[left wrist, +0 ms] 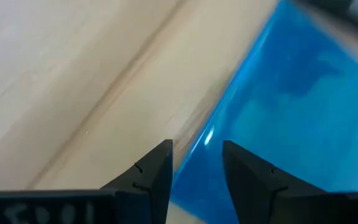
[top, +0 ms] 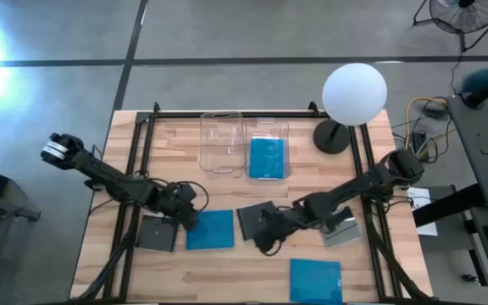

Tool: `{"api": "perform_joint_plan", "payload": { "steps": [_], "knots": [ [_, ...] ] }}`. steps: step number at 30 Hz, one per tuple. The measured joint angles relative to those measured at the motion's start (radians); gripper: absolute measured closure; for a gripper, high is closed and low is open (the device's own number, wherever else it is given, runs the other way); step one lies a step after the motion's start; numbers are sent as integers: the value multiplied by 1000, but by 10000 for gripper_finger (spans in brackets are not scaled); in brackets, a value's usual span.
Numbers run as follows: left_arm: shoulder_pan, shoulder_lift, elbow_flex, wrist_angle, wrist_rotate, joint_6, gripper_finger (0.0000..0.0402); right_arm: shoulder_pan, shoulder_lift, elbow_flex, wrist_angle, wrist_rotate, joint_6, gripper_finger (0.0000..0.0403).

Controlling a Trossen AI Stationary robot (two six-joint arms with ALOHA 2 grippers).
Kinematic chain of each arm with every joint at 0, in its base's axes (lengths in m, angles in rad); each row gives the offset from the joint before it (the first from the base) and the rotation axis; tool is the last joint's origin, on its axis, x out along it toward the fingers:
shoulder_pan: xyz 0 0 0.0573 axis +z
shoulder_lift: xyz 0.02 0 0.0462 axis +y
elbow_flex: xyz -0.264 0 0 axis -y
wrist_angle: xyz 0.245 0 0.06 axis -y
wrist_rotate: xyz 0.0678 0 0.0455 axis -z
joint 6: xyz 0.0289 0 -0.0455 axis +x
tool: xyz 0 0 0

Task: Pick & place jewel cases by type
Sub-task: Put the top blue CD case into the right transparent bin

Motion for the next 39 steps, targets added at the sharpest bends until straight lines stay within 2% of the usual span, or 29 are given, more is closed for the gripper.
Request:
{"api": "perform_joint_plan", "payload": {
  "steps": [3,6,10,14,18,22,27,29,33,35,39],
  "knots": [
    [22,0,-36,18,53,111,280,23,77,0,241,62,145,184],
    [25,0,-62,33,91,149,280,40,177,1,434,136,263,184],
    [25,-2,-78,51,110,181,280,50,301,67,450,203,349,184],
    [25,-1,-93,121,135,217,280,49,410,199,395,203,351,184],
    [23,0,-103,202,230,209,280,43,488,339,199,206,336,184],
    [15,0,-106,197,266,202,280,37,518,457,-21,250,360,184],
    [13,-1,-104,206,401,221,280,32,508,495,-149,335,351,184],
    [10,-14,-100,207,370,222,280,29,501,494,-169,335,339,184],
    [19,-42,-100,206,215,184,280,39,502,491,-163,253,339,184],
    [35,-41,-104,194,202,148,280,46,502,489,-159,226,356,184],
    [69,-3,-132,193,248,49,280,56,503,486,-154,236,380,184]
  ]
}}
